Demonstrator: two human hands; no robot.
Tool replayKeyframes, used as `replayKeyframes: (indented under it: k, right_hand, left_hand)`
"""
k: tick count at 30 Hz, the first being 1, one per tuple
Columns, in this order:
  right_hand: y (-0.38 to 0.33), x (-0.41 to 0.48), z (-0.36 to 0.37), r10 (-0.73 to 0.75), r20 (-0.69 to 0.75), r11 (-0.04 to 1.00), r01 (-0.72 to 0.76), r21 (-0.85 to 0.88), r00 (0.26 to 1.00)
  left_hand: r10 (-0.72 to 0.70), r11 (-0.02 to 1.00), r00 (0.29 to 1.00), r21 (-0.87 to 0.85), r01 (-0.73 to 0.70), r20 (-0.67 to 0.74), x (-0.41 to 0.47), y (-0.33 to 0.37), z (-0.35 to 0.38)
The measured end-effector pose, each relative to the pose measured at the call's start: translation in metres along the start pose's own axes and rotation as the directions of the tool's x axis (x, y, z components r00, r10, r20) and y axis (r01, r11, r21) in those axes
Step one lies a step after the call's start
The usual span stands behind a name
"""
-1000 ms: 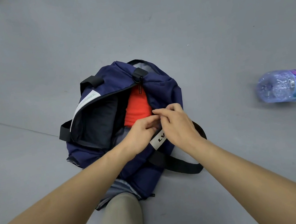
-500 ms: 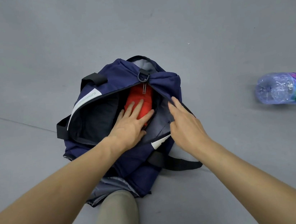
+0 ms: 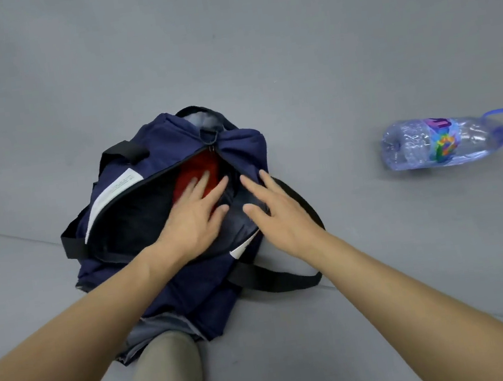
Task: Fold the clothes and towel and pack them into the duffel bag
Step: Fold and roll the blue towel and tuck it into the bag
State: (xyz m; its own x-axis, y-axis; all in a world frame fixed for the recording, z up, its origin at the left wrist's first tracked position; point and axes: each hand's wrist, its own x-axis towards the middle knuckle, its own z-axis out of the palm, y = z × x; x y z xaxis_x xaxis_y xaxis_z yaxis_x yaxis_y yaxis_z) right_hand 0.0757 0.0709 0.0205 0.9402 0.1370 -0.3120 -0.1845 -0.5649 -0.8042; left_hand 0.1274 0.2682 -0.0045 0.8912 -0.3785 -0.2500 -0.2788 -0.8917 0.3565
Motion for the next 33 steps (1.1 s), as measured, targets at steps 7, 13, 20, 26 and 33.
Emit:
replayKeyframes:
  k: [7, 13, 20, 26, 33]
  right_hand:
    - [0.038, -0.090, -0.086, 0.049, 0.040, 0.998, -0.048, -0.031, 0.998]
    - [0.136, -0.223, -0.184, 0.303, -0.354, 0.953, -0.281, 0.112, 0.885]
    - [0.223, -0.324, -0.229, 0.431, -0.617, 0.902, -0.341, 0.266, 0.659]
    - [0.299, -0.369, -0.223, 0.463, -0.792, 0.801, -0.571, 0.181, 0.398]
    - [0.341, -0.387, -0.224, 0.386, -0.850, 0.713, -0.700, 0.028, 0.359]
  left_hand:
    - [-0.033, 0.984, 0.961, -0.176, -0.017, -0.276, -0.053, 0.065, -0.027]
    - [0.395, 0.904, 0.914, -0.213, -0.371, 0.087, -0.040, 0.213, -0.018]
    - [0.611, 0.790, 0.757, -0.245, -0.562, 0.232, -0.014, 0.397, 0.076]
    - [0.684, 0.728, 0.681, -0.302, -0.615, 0.262, -0.025, 0.480, 0.183]
    - [0.646, 0.763, 0.680, -0.300, -0.572, 0.346, -0.046, 0.487, 0.239]
